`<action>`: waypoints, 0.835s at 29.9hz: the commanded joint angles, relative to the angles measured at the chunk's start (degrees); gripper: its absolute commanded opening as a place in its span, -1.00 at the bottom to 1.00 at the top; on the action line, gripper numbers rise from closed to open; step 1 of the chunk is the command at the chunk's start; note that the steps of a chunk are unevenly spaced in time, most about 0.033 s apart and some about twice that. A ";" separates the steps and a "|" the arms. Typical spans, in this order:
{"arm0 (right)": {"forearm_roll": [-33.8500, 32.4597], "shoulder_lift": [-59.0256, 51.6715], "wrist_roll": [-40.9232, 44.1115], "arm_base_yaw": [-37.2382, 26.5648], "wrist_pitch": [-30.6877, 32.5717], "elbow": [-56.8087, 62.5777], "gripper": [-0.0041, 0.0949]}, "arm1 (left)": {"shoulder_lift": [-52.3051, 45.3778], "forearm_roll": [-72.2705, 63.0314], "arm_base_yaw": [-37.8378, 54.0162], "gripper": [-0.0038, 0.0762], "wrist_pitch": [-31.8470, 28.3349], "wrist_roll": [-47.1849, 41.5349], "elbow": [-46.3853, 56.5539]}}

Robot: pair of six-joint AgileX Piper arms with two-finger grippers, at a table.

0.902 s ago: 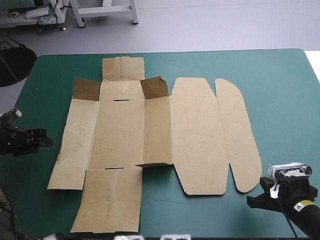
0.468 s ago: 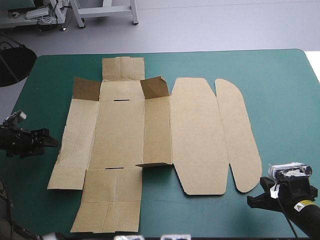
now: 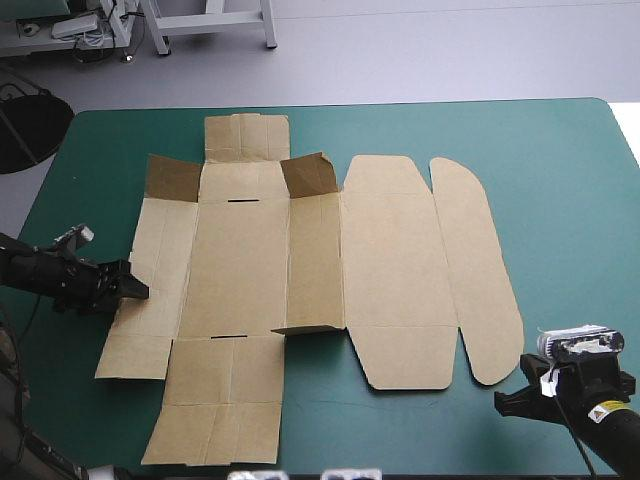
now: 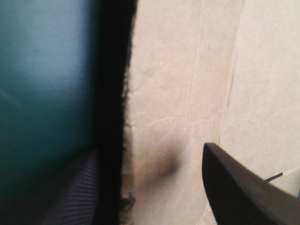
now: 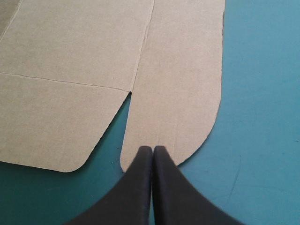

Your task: Fold the box

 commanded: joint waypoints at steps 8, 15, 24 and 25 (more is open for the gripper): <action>0.99 0.42 -0.62 0.00 -3.29 -1.42 -0.94 | -0.71 -4.95 -6.41 0.22 4.66 -0.11 -0.85; 0.99 0.42 -0.62 0.00 -3.29 -1.42 -0.94 | 0.42 -5.69 -9.10 0.19 4.25 -0.24 -0.85; 0.99 0.42 -0.41 0.00 -3.29 -1.42 -0.94 | 3.77 -6.06 -10.31 -0.87 4.25 -3.57 -0.85; 0.99 0.42 -0.41 0.00 -3.29 -1.42 -0.94 | 4.12 -6.30 -10.39 -0.92 4.25 -3.57 -0.85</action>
